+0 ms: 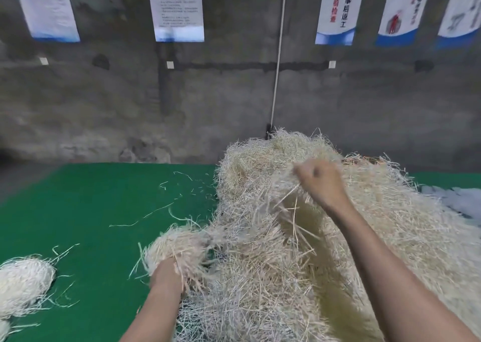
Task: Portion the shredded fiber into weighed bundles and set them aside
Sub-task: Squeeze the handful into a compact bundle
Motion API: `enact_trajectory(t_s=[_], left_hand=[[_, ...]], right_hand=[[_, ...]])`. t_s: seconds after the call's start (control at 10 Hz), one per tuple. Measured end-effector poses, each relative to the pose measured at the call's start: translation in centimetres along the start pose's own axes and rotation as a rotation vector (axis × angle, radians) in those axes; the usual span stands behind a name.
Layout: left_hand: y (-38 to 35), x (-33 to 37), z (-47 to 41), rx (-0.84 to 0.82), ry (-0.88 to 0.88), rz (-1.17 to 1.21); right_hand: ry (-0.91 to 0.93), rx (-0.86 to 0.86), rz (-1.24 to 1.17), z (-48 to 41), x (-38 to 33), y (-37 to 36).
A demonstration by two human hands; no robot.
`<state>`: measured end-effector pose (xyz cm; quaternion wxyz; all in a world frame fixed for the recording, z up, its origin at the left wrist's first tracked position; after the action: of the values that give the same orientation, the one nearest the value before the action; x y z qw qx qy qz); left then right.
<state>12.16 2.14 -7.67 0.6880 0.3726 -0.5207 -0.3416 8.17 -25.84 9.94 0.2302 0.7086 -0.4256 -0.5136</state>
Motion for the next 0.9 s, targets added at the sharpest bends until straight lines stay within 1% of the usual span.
enact_trajectory(t_s=[0.1, 0.2, 0.3, 0.4, 0.5, 0.6, 0.7, 0.8, 0.9], left_hand=[[1.3, 0.2, -1.3, -0.125, 0.29, 1.353], [2.4, 0.8, -2.9, -0.012, 0.268, 1.265], [3.4, 2.4, -2.4, -0.086, 0.203, 1.519], [6.0, 4.0, 0.2, -0.189, 0.157, 1.583], [8.7, 3.8, 0.9, -0.206, 0.196, 1.77], [10.9, 4.7, 2.2, -0.232, 0.216, 1.958], [12.4, 6.8, 2.8, -0.165, 0.175, 2.022], [13.9, 8.7, 2.5, -0.254, 0.043, 2.13], [15.7, 10.6, 1.9, -0.329, 0.003, 2.215]], right_hand=[[-0.21, -0.372, 0.476, -0.6, -0.6, -0.1], [-0.078, -0.001, 0.396, -0.3, -3.3, 1.3], [0.097, -0.441, 0.072, 1.2, -6.6, -3.4], [-0.038, -0.928, -0.018, 3.7, -5.5, -11.8], [-0.112, -0.79, 0.106, 5.2, -0.3, -15.9], [-0.109, -0.885, 0.32, 7.8, 3.9, -18.6], [-0.089, -0.96, 0.497, 9.5, 5.2, -20.1], [-0.086, -1.045, 0.564, 10.3, 5.5, -20.6], [-0.155, -1.13, 0.546, 10.9, 5.2, -21.0]])
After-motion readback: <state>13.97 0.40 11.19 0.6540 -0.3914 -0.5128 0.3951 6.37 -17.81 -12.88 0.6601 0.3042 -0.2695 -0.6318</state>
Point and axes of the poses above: each hand's wrist, its own z-axis away from the middle knuckle, its own y-axis out of the back of the hand, x = y × z, the point moved 2 cm from there along -z, towards the middle knuckle, and after that the axes turned 10 degrees about -x, right-handed, at the moved point
